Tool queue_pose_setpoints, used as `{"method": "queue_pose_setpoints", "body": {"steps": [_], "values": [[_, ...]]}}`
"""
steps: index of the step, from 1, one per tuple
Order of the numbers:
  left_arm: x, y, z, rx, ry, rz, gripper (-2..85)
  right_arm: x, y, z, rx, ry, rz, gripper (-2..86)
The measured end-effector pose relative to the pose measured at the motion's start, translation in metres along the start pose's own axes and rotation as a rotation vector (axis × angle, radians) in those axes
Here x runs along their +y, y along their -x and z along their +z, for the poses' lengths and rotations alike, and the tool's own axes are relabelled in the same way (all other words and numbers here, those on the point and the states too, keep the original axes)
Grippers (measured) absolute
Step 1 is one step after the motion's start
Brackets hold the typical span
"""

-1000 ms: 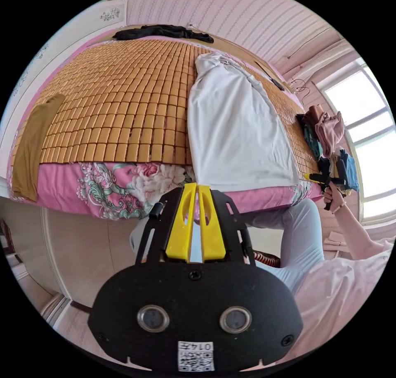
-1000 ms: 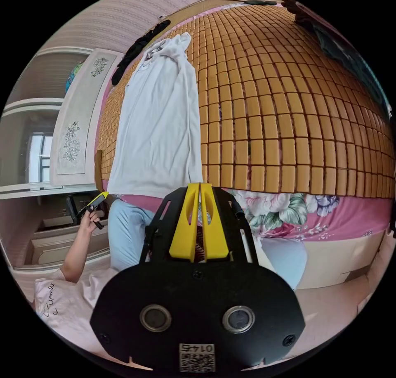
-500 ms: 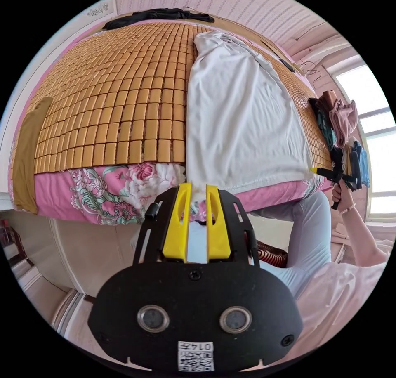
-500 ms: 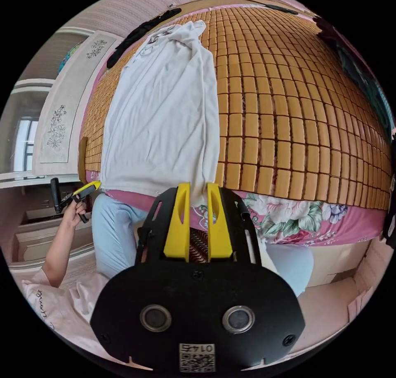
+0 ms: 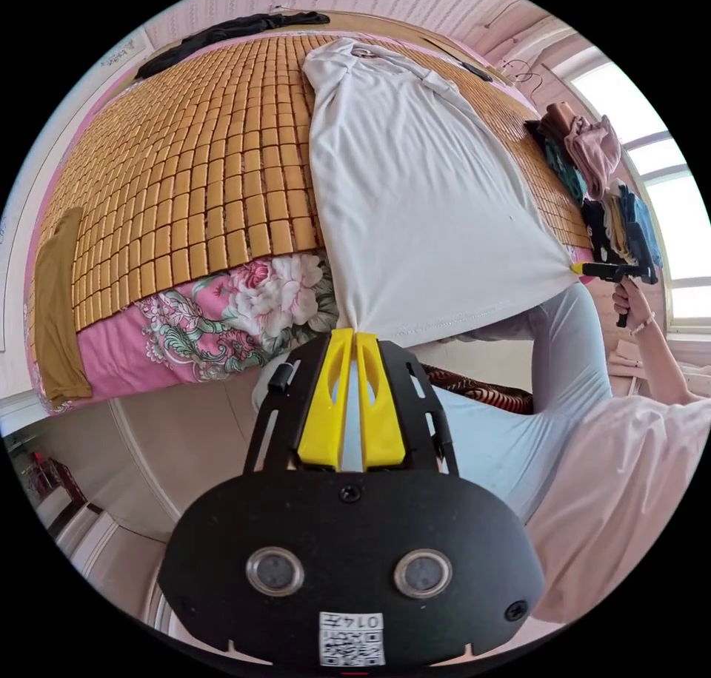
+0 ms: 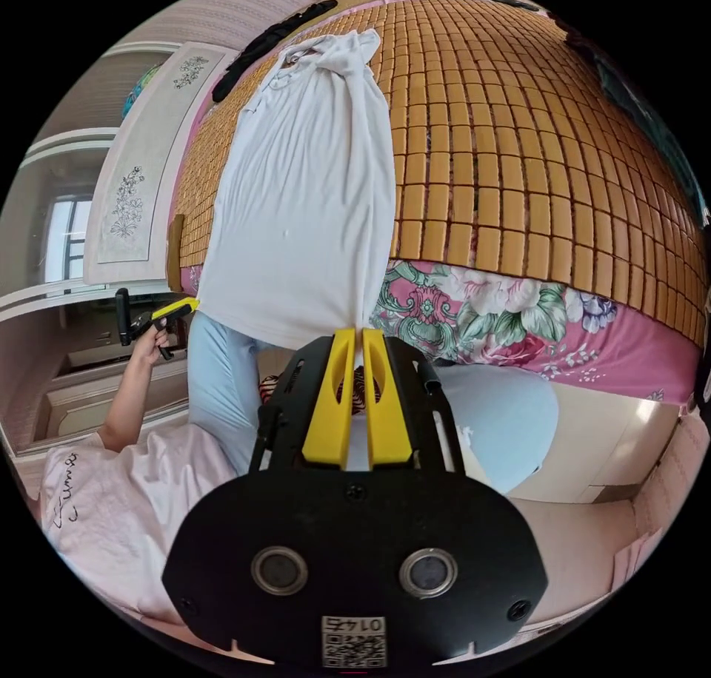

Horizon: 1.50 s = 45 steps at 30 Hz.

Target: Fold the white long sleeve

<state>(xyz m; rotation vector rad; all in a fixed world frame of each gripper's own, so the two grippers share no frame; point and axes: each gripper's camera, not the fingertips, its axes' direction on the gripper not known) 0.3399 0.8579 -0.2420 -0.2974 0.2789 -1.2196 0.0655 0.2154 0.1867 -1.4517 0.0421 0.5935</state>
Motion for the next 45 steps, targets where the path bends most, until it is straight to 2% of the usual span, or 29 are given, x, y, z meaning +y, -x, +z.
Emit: {"method": "queue_pose_setpoints", "body": {"steps": [6, 8, 12, 17, 21, 26, 29, 33, 40, 43, 45], "values": [[0.012, -0.010, 0.010, -0.116, -0.040, -0.005, 1.6, -0.003, 0.000, 0.019, 0.048, 0.018, 0.033, 2.4], [0.016, -0.006, 0.001, -0.192, -0.036, 0.018, 3.4, -0.002, 0.000, 0.005, 0.121, 0.010, 0.009, 4.2], [0.000, 0.006, -0.028, -0.228, -0.115, 0.043, 4.9, -0.024, 0.009, -0.023, 0.247, -0.038, -0.056, 5.0], [-0.110, 0.005, -0.049, -0.271, -0.258, 0.143, 4.9, -0.140, 0.059, -0.049, 0.353, -0.146, -0.255, 5.2], [-0.218, 0.009, -0.041, -0.212, -0.325, 0.165, 4.6, -0.252, 0.098, -0.045, 0.358, -0.173, -0.360, 6.5], [-0.371, 0.006, -0.025, -0.232, -0.265, 0.196, 5.2, -0.396, 0.152, -0.032, 0.367, -0.212, -0.370, 10.1], [-0.429, 0.003, -0.020, -0.219, -0.225, 0.205, 5.8, -0.443, 0.172, -0.019, 0.375, -0.190, -0.329, 10.5], [-0.474, -0.007, -0.005, -0.308, -0.141, 0.279, 6.2, -0.478, 0.185, -0.006, 0.376, -0.146, -0.282, 10.9], [-0.544, 0.013, 0.022, -0.308, -0.034, 0.215, 8.7, -0.526, 0.199, 0.014, 0.463, -0.086, -0.301, 11.1], [-0.565, 0.013, 0.040, -0.252, 0.054, 0.257, 9.4, -0.533, 0.205, 0.030, 0.495, -0.042, -0.327, 10.6], [-0.570, 0.011, 0.043, -0.261, 0.039, 0.283, 8.6, -0.534, 0.209, 0.030, 0.485, -0.041, -0.339, 10.5]]}}
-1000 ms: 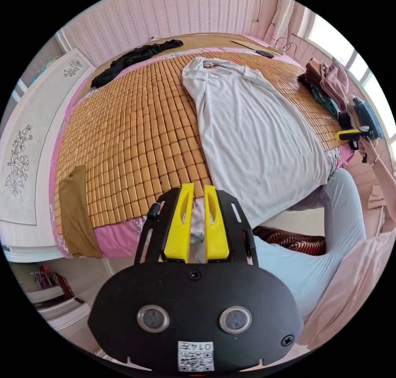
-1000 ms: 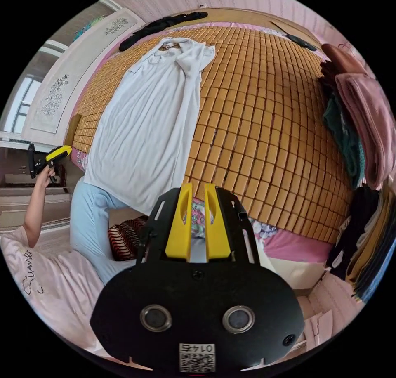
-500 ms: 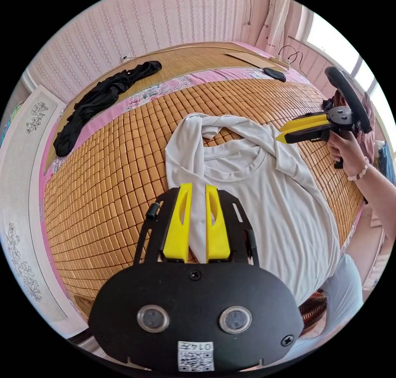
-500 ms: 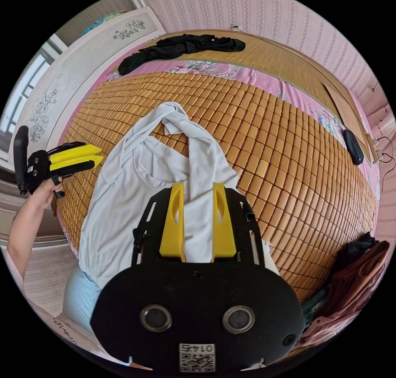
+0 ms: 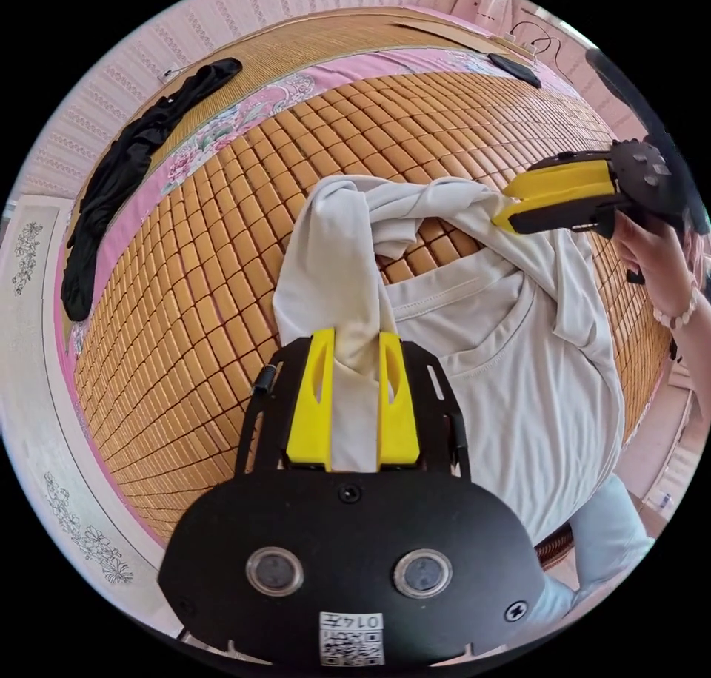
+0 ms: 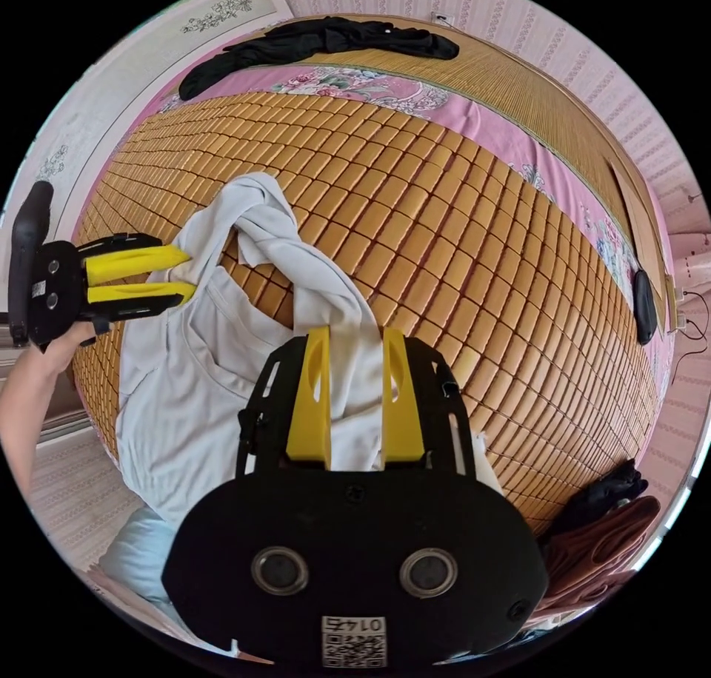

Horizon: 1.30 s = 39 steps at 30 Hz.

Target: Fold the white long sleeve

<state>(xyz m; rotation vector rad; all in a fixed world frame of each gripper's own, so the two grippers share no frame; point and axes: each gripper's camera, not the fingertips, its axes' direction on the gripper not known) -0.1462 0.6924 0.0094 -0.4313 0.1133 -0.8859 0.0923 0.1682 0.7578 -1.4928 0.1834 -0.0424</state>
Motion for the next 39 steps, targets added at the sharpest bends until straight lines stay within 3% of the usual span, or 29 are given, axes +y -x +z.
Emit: {"method": "queue_pose_setpoints", "body": {"steps": [3, 4, 9, 17, 23, 29, 34, 36, 38, 39], "values": [[-0.007, 0.008, 0.001, 0.069, -0.014, 0.016, 5.4, -0.003, -0.001, -0.004, -0.036, 0.009, -0.005, 8.6], [-0.008, 0.013, 0.000, 0.087, -0.022, 0.004, 3.9, -0.003, -0.002, -0.007, -0.038, 0.010, 0.000, 4.3], [0.010, 0.041, -0.026, 0.091, -0.108, -0.024, 3.1, 0.033, -0.021, -0.058, -0.072, -0.165, 0.064, 0.3], [0.083, 0.119, -0.042, 0.270, -0.168, -0.237, 3.6, 0.214, -0.082, -0.142, 0.014, -0.331, 0.414, -0.1], [0.092, 0.109, -0.037, 0.282, -0.217, -0.208, 1.7, 0.350, -0.089, -0.147, 0.156, -0.240, 0.712, 0.6], [0.062, 0.086, -0.022, 0.281, -0.219, -0.164, -0.8, 0.385, -0.107, -0.101, 0.313, -0.014, 0.820, 6.7], [0.057, 0.080, -0.017, 0.151, -0.217, -0.229, -1.0, 0.349, -0.070, -0.125, 0.416, -0.131, 0.772, 9.1], [0.071, 0.088, -0.022, 0.114, -0.241, -0.316, -1.0, 0.322, -0.047, -0.129, 0.272, -0.252, 0.638, 8.8], [0.104, 0.102, -0.027, 0.019, -0.254, -0.439, -1.0, 0.273, -0.019, -0.114, 0.011, -0.282, 0.397, 8.3], [0.114, 0.105, -0.026, -0.029, -0.250, -0.467, -1.0, 0.262, -0.011, -0.109, -0.030, -0.281, 0.347, 8.3]]}}
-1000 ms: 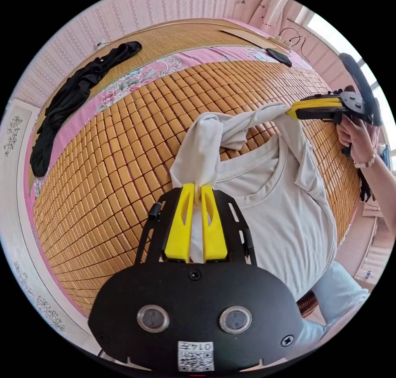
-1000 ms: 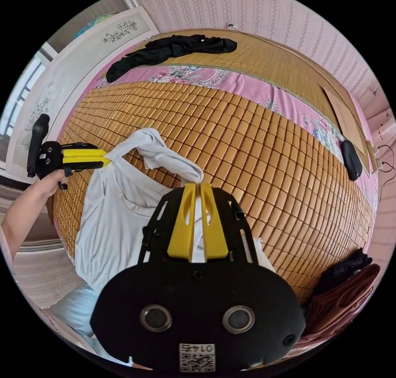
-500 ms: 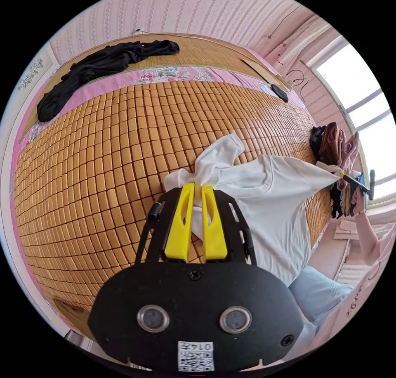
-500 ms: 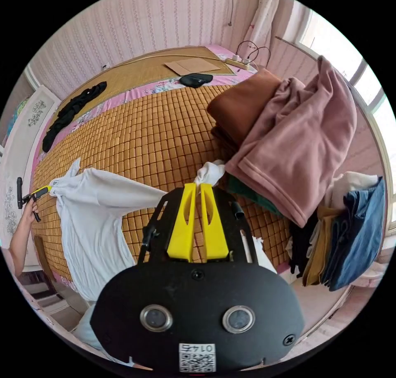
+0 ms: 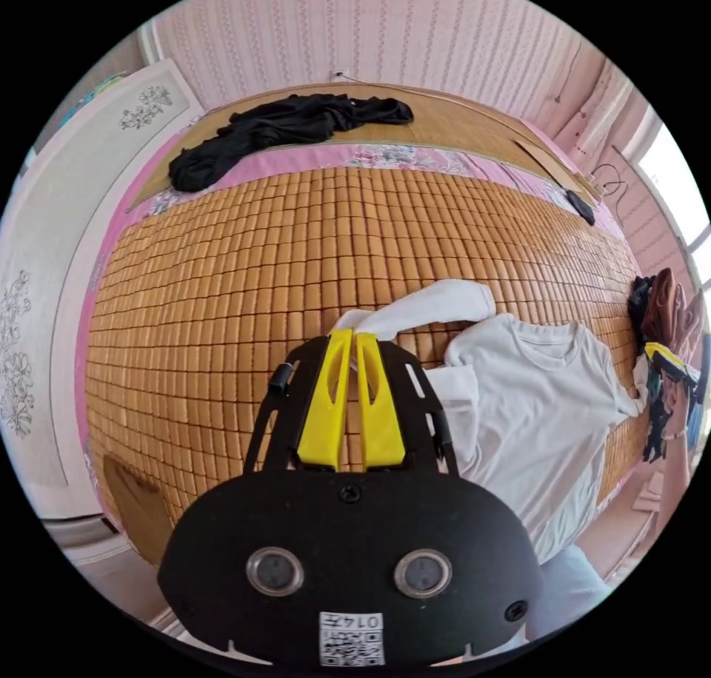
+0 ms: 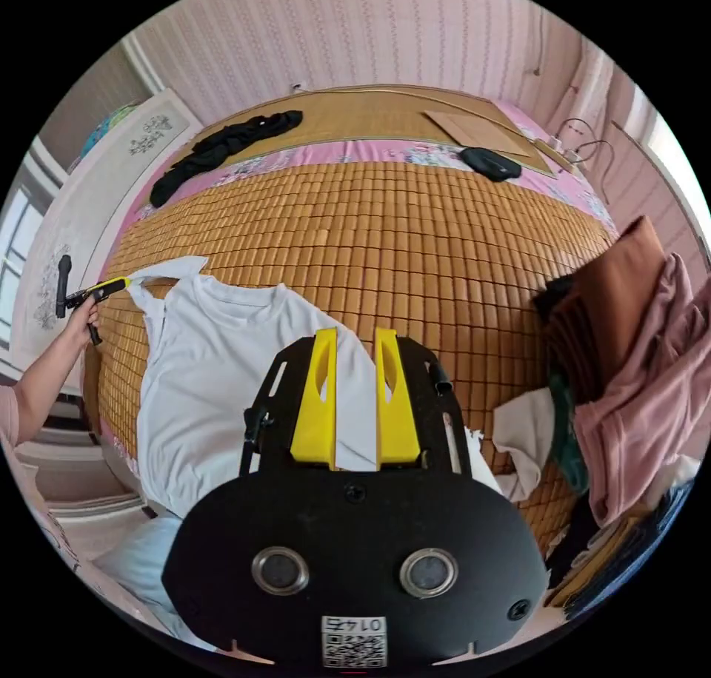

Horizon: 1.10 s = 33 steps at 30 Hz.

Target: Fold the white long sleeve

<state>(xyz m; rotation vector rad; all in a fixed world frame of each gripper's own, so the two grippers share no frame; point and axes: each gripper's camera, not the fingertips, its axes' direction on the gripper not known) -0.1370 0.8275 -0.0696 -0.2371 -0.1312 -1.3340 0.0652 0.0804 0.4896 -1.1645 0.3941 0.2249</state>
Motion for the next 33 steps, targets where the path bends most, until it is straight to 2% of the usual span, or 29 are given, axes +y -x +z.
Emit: {"method": "queue_pose_setpoints", "body": {"steps": [2, 4, 6, 9, 11, 13, 16, 19, 22, 26, 28, 31, 33], "values": [[0.033, 0.024, 0.015, -0.226, 0.047, -0.037, -0.8, -0.021, 0.039, 0.034, -0.055, 0.026, -0.141, 8.9], [0.051, 0.044, 0.036, -0.281, 0.185, -0.101, -0.5, -0.031, 0.061, 0.056, -0.030, 0.055, -0.221, 10.0], [0.061, 0.053, 0.031, -0.236, 0.154, -0.164, -0.2, -0.037, 0.074, 0.074, -0.007, 0.084, -0.260, 10.3], [0.053, 0.036, -0.005, -0.115, -0.012, -0.129, 0.6, -0.038, 0.079, 0.095, -0.008, 0.140, -0.297, 7.5], [0.035, -0.007, -0.020, 0.022, -0.058, 0.035, 1.6, -0.035, 0.079, 0.105, -0.006, 0.190, -0.302, 2.7], [0.023, -0.055, -0.010, 0.141, -0.010, 0.210, 3.6, -0.031, 0.080, 0.107, 0.011, 0.197, -0.319, 1.2], [0.009, -0.125, 0.030, 0.214, 0.008, 0.372, 6.6, -0.029, 0.078, 0.102, 0.017, 0.194, -0.325, 0.0], [-0.012, -0.168, 0.088, 0.158, 0.088, 0.434, 8.4, -0.038, 0.076, 0.093, 0.013, 0.174, -0.333, -0.3], [-0.023, -0.179, 0.127, 0.115, 0.180, 0.411, 4.4, -0.049, 0.074, 0.089, 0.019, 0.162, -0.353, -0.4], [-0.017, -0.186, 0.129, 0.028, 0.120, 0.430, -0.4, -0.059, 0.070, 0.086, -0.011, 0.145, -0.348, -0.3], [-0.016, -0.181, 0.132, -0.013, 0.088, 0.389, -0.6, -0.060, 0.071, 0.082, -0.022, 0.115, -0.350, -0.1], [-0.012, -0.178, 0.158, 0.025, 0.127, 0.368, 0.0, -0.058, 0.075, 0.107, 0.022, 0.200, -0.366, 1.0], [-0.014, -0.180, 0.165, 0.024, 0.147, 0.353, 1.5, -0.051, 0.073, 0.108, 0.030, 0.179, -0.369, 2.7]]}}
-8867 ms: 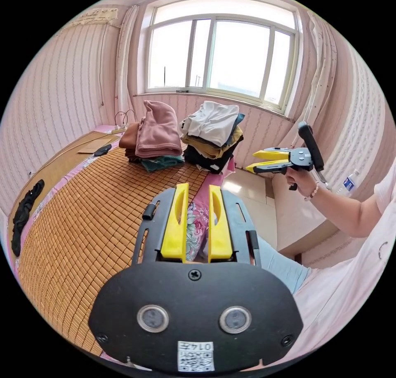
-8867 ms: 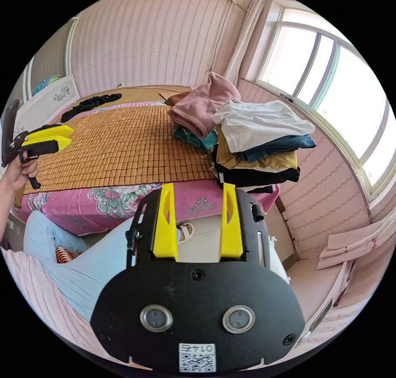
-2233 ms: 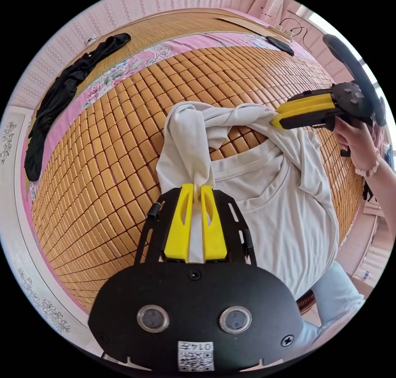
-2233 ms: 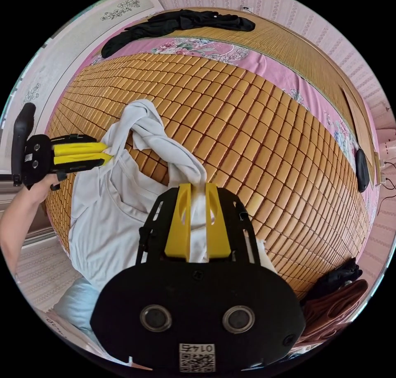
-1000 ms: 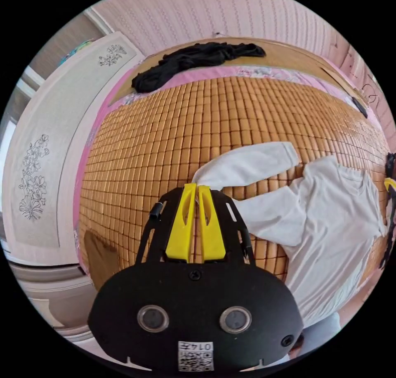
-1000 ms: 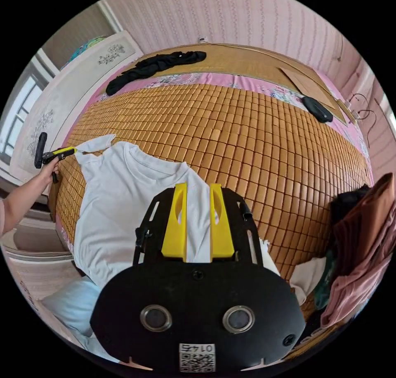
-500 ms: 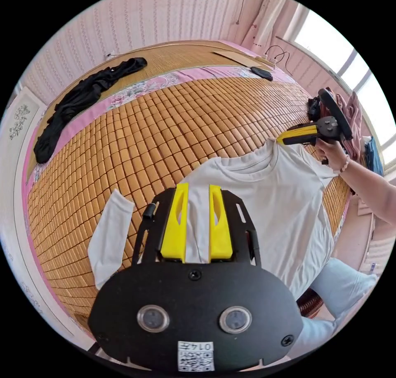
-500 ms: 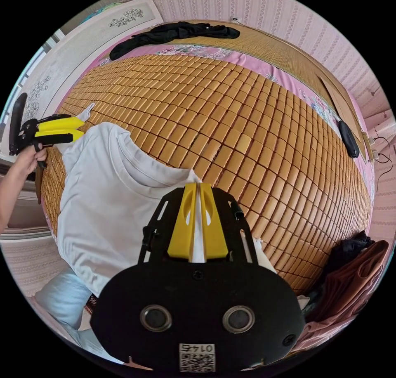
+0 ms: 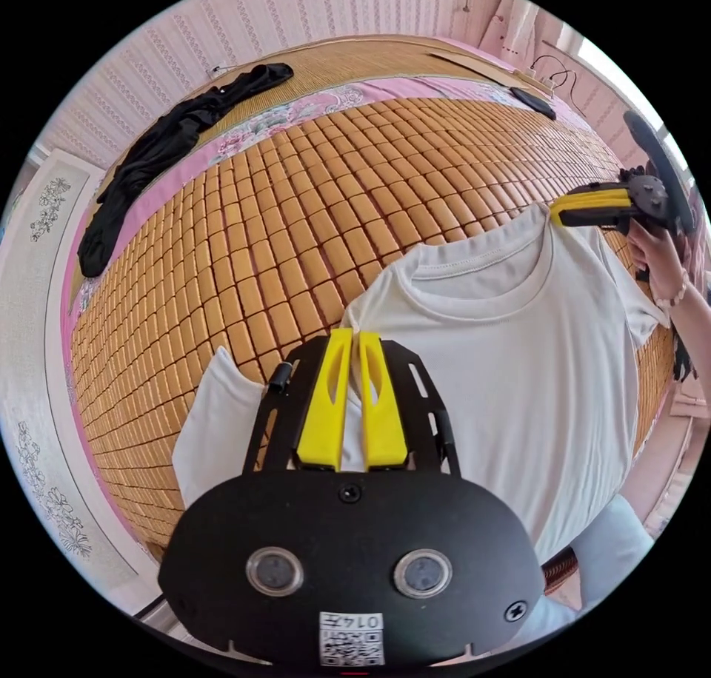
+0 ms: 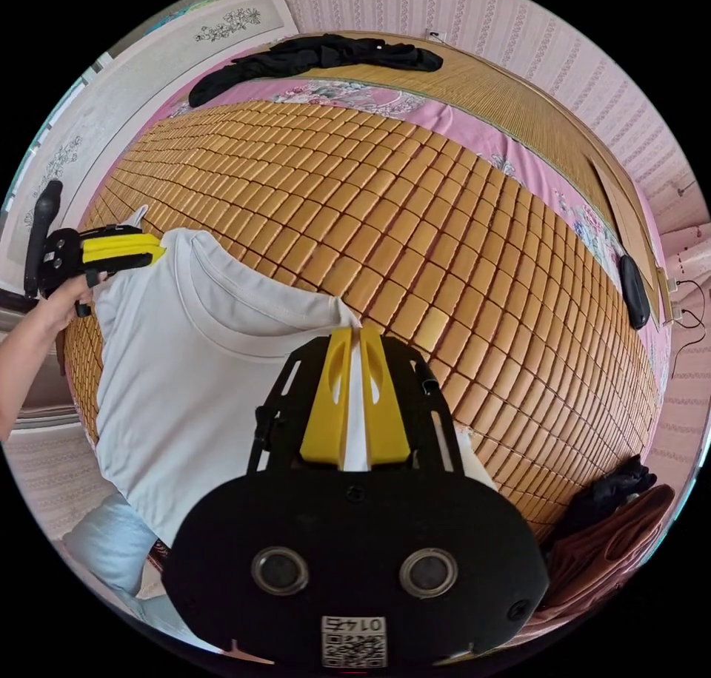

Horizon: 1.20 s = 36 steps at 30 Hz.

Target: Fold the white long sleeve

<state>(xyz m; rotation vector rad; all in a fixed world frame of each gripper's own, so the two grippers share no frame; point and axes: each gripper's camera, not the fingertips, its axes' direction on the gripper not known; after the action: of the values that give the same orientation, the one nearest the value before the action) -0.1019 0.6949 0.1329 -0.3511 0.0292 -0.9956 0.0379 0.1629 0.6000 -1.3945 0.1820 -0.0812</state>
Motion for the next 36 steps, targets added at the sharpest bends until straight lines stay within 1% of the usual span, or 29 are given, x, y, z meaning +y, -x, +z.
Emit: {"method": "queue_pose_setpoints", "body": {"steps": [2, 4, 7, 9, 12, 15, 19, 21, 24, 27, 29, 33, 36], "values": [[-0.002, -0.006, 0.001, -0.033, 0.010, 0.001, 5.3, 0.008, -0.006, -0.007, 0.003, 0.006, 0.030, 7.6], [0.001, -0.014, -0.005, -0.061, -0.003, 0.035, 6.6, 0.025, -0.012, -0.021, 0.013, -0.034, 0.059, 10.1], [0.007, -0.036, -0.014, -0.122, -0.001, 0.123, 8.0, 0.073, -0.016, -0.053, -0.008, -0.118, 0.105, 10.8], [0.013, -0.049, -0.017, -0.152, -0.006, 0.176, 8.2, 0.110, -0.013, -0.066, -0.025, -0.126, 0.134, 10.7], [0.021, -0.064, -0.015, -0.151, -0.004, 0.216, 8.2, 0.174, 0.000, -0.077, -0.026, -0.086, 0.174, 10.6], [0.028, -0.070, -0.014, -0.106, -0.016, 0.233, 8.2, 0.232, 0.012, -0.079, -0.025, -0.013, 0.233, 10.5], [0.039, -0.090, -0.010, -0.110, -0.005, 0.303, 8.2, 0.303, 0.015, -0.087, -0.008, 0.040, 0.387, 10.1], [0.043, -0.100, -0.010, -0.103, -0.005, 0.336, 8.2, 0.331, 0.012, -0.091, -0.030, 0.047, 0.456, 9.7], [0.045, -0.121, -0.010, -0.072, -0.003, 0.388, 8.1, 0.372, 0.004, -0.099, -0.047, 0.056, 0.547, 9.3], [0.042, -0.146, -0.012, 0.003, -0.022, 0.434, 7.8, 0.407, -0.005, -0.112, -0.045, 0.055, 0.615, 9.3], [0.037, -0.173, -0.010, 0.067, -0.026, 0.481, 7.7, 0.434, -0.013, -0.125, -0.041, 0.034, 0.663, 9.3], [0.028, -0.219, -0.004, 0.114, -0.051, 0.565, 7.9, 0.474, -0.028, -0.141, -0.043, 0.004, 0.747, 9.3], [0.020, -0.254, 0.003, 0.213, -0.071, 0.602, 7.9, 0.507, -0.046, -0.152, -0.063, -0.047, 0.836, 9.3]]}}
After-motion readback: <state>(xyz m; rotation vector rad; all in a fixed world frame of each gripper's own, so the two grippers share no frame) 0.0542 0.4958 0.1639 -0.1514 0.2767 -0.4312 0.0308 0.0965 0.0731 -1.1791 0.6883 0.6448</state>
